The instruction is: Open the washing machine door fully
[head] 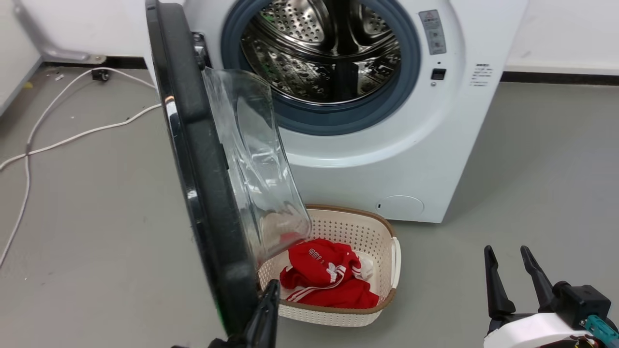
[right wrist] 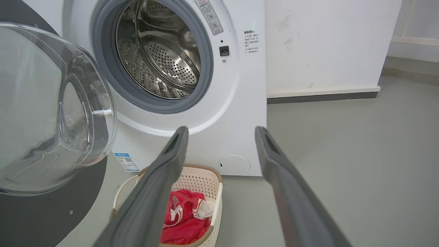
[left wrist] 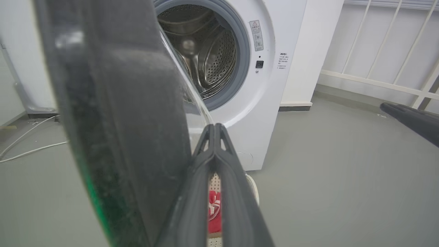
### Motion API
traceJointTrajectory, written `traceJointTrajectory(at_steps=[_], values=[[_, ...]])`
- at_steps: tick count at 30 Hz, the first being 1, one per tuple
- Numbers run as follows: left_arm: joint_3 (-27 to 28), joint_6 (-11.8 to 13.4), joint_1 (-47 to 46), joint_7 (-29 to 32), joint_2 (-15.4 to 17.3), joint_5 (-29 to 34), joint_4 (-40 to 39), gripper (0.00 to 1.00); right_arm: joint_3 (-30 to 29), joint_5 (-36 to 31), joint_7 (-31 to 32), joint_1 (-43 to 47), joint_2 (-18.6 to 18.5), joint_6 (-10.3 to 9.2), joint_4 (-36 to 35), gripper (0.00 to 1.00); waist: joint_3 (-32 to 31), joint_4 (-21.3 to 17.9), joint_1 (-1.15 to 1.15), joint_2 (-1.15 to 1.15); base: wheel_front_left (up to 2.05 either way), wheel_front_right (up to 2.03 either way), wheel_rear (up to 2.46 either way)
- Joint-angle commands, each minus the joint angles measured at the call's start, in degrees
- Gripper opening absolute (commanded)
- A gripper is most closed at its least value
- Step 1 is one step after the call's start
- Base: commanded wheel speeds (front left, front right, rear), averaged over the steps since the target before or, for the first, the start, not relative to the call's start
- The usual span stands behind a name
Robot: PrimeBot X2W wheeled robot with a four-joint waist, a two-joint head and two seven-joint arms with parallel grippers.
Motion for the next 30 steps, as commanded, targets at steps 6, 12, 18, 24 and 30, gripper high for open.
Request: traceJointTrajectory(at_steps=[6,12,18,24,30], values=[[5.16,2.48,1.68,-0.02,1.7,-0.95,-1.12,0.0,-0.27,-0.17,0.39,0.35,0.09,-0.02,-0.68,1.0,0.73,3.01,0.0,0.0,0.0,0.0,0.0],[12.94,4.67,2.72,-0.06,2.59,-3.38,-2.92,0.0,-0.48,-0.37,0.72,-0.34,0.09,-0.02,-1.14,1.0,1.74,4.45,0.0,0.0,0.0,0.0,0.0],[20.65,4.93,1.25,-0.06,3.58,-5.34,-3.45,0.0,-0.87,-0.74,1.23,-1.57,0.09,-0.03,-1.5,1.0,3.54,5.26,0.0,0.0,0.0,0.0,0.0],[27.53,3.34,-2.61,-0.05,5.26,-7.02,0.69,0.0,-1.14,-1.21,1.61,-2.7,0.08,-0.02,-2.08,1.0,5.66,5.49,0.0,0.0,0.0,0.0,0.0],[34.75,2.27,-6.99,-0.05,7.3,-9.17,5.45,0.0,-1.01,-1.47,1.93,-3.33,0.08,-0.02,-2.82,1.0,7.48,4.87,0.0,0.0,0.0,0.0,0.0]])
